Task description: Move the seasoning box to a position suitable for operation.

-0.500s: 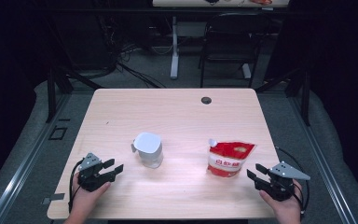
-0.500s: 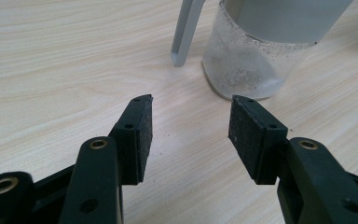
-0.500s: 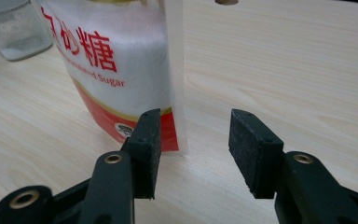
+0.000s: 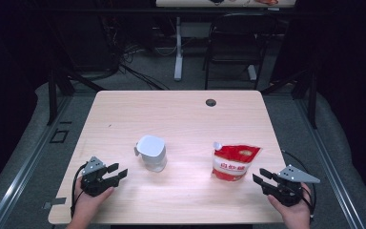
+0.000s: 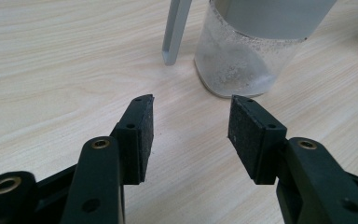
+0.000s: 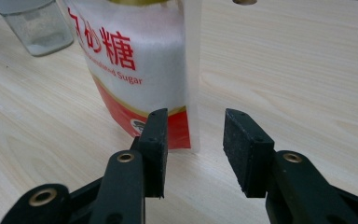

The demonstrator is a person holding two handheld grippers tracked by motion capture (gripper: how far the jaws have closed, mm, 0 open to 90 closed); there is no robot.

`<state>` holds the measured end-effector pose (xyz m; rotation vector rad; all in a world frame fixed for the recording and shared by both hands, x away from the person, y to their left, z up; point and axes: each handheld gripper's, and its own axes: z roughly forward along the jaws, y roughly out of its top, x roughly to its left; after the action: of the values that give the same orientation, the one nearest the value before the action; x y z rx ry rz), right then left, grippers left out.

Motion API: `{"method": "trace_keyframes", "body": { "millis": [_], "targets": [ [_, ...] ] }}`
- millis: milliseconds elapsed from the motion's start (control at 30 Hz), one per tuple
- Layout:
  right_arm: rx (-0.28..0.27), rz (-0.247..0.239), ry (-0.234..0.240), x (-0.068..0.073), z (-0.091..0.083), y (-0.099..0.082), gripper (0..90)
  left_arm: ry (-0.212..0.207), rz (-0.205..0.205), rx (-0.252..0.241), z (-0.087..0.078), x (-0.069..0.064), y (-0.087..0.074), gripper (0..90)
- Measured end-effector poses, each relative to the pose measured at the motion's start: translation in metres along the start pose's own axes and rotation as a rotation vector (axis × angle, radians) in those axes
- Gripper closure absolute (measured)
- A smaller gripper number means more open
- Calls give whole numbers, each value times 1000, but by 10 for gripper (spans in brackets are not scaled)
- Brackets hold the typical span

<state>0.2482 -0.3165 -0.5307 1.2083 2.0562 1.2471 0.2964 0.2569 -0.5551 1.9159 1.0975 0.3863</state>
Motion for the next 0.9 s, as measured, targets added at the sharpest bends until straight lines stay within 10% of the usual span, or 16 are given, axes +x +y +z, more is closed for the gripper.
{"method": "trace_keyframes", "body": {
  "millis": [600,900],
  "targets": [
    [-158,15,109,-2,-18,31,445,1,-1,8,4,-2,-1,507],
    [-162,-42,139,-1,3,62,427,16,-32,5,1,4,-3,506]
  ]
}}
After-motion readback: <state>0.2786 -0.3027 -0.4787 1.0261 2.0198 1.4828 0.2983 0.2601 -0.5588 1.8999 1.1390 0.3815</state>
